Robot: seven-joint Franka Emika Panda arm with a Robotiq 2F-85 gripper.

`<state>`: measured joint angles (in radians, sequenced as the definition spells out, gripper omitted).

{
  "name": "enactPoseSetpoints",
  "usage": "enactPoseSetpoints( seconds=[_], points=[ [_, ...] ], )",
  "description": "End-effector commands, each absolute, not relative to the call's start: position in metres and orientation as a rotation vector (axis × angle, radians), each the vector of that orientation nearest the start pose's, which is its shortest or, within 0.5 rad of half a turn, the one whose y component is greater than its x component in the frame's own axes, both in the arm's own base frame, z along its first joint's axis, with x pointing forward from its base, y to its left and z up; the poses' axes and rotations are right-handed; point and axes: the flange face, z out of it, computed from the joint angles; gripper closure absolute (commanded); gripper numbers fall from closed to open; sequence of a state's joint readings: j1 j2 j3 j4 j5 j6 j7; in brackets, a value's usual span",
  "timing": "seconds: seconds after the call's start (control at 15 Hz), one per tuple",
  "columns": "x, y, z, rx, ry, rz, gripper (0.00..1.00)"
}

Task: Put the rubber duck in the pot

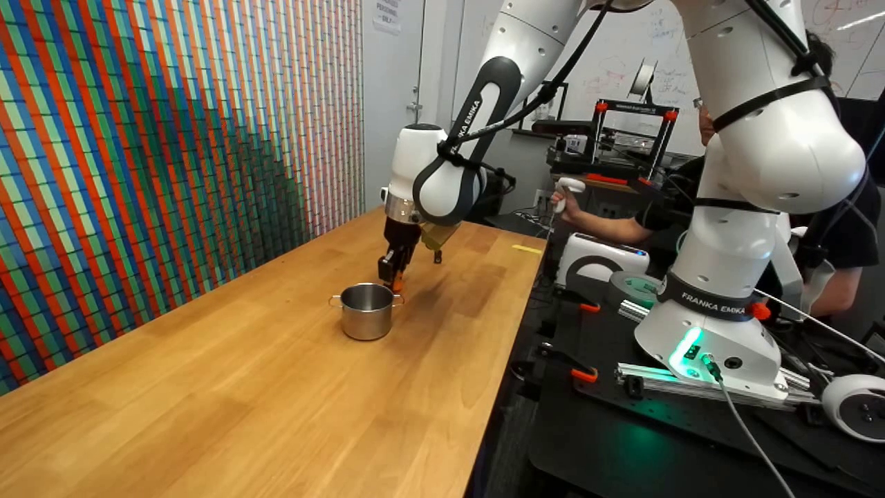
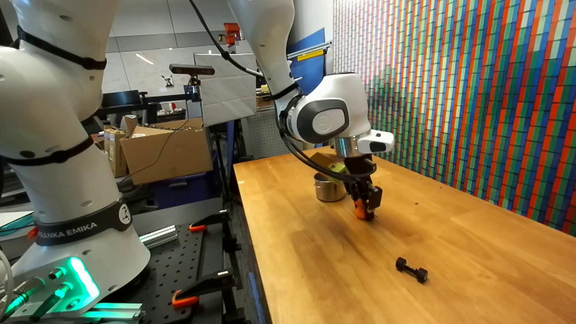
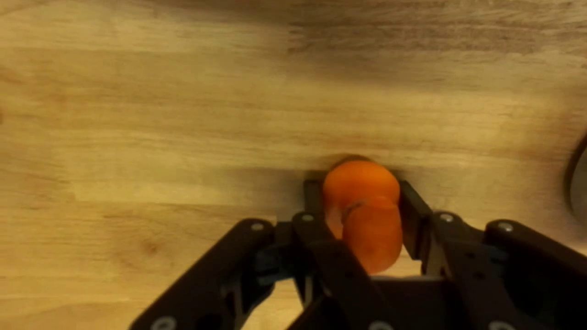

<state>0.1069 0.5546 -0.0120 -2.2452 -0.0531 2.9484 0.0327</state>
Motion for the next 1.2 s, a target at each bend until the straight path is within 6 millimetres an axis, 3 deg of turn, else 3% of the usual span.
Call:
enactPoseSetpoints(
  seconds=[0.0, 0.2, 0.4, 0.6, 1.13],
  points=[
    [0.559, 0.06, 0.171, -3.09, -0.13, -0.243, 0.83],
    [0.576, 0.069, 0.206, -3.041, -0.101, -0.23, 0.83],
    [0.581, 0.082, 0.23, -2.988, -0.075, -0.153, 0.83],
    [0.577, 0.093, 0.236, -2.931, -0.048, -0.03, 0.83],
    [0.571, 0.099, 0.24, -2.833, -0.022, 0.202, 0.82]
  ],
)
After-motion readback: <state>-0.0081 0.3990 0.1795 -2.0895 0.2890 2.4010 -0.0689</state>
